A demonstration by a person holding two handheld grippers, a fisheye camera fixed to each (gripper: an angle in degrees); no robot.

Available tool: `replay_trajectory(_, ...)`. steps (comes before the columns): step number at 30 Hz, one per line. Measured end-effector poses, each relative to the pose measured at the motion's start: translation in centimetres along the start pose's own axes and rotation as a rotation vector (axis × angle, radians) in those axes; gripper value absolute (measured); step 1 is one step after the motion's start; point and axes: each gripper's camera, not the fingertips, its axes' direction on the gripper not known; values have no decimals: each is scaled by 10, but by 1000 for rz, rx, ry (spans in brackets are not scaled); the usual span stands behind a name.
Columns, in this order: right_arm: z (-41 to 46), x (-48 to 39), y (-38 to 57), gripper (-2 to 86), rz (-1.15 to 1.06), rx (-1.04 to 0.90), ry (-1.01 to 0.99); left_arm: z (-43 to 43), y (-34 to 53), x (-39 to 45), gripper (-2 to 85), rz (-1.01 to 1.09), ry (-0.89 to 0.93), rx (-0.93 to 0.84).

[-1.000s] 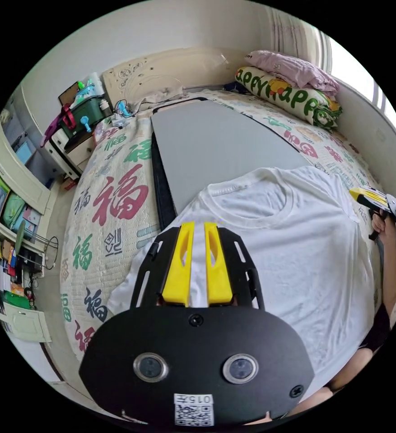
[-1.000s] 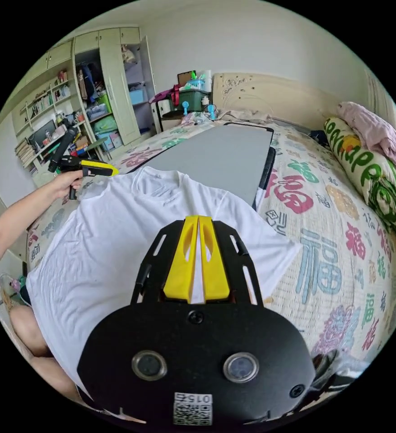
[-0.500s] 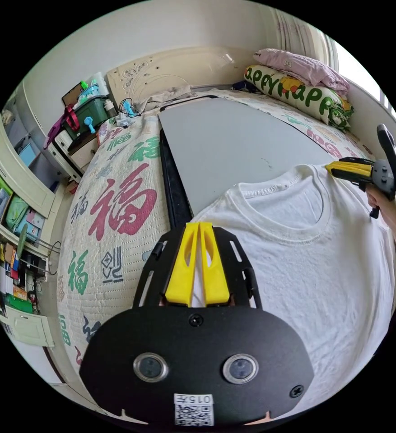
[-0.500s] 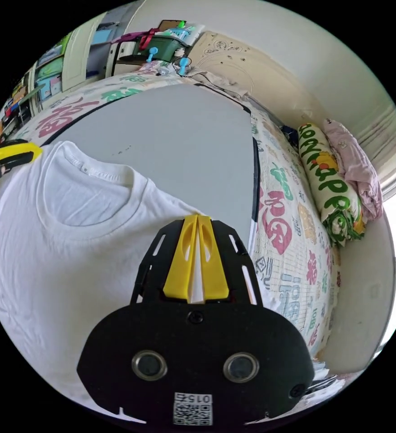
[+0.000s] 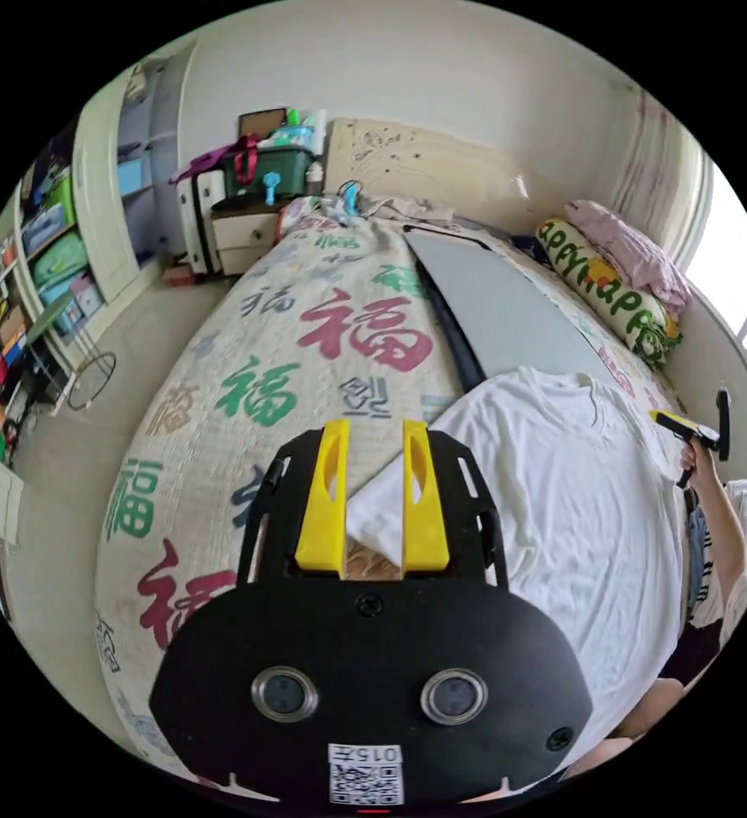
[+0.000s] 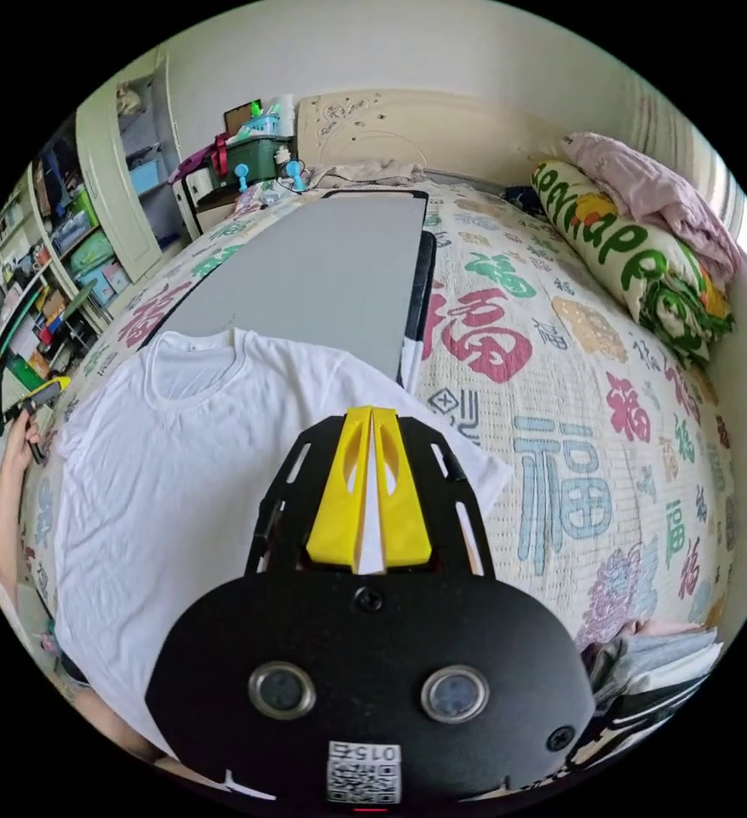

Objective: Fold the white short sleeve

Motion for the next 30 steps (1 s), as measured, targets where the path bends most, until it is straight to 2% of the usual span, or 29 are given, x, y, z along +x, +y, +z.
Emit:
replay_trajectory(2, -4, 28, 38, -5, -28, 50, -86, 21, 50, -60, 102, -119, 62, -27)
replay_trajectory(5, -4, 26, 75, -4, -88, 113, -182, 56, 98, -87, 106, -160, 235, -42)
replay_trajectory(9, -1, -68, 92, -4, -354, 139, -250, 85, 127, -85, 95, -113, 296, -40)
replay_trajectory(12, 15, -152, 117, -5, -581, 150, -362, 106, 140, -73, 23, -13, 414, -82)
replay_trajectory(15, 53, -248, 152, -9, -812, 101, -457, 103, 156, -79, 3, -57, 469, 37)
replay_trajectory(17, 82, -297, 172, -10, -889, 100, -460, 107, 172, -90, -2, -116, 564, 112)
replay_trajectory(18, 106, -326, 180, -10, -917, 63, -468, 107, 177, -92, -3, -121, 559, 124)
replay_trajectory(20, 146, -363, 187, -10, -944, -47, -493, 106, 206, -97, -4, -111, 408, 182)
replay_trajectory(22, 194, -396, 205, -10, -987, -124, -420, 118, 229, -106, -4, -138, 344, 196)
replay_trajectory(25, 239, -410, 228, -9, -1015, -120, -234, 144, 279, -125, -4, -211, 487, 284)
replay_trajectory(30, 280, -391, 226, 13, -1004, -88, -127, 158, 301, -138, -5, -250, 486, 289)
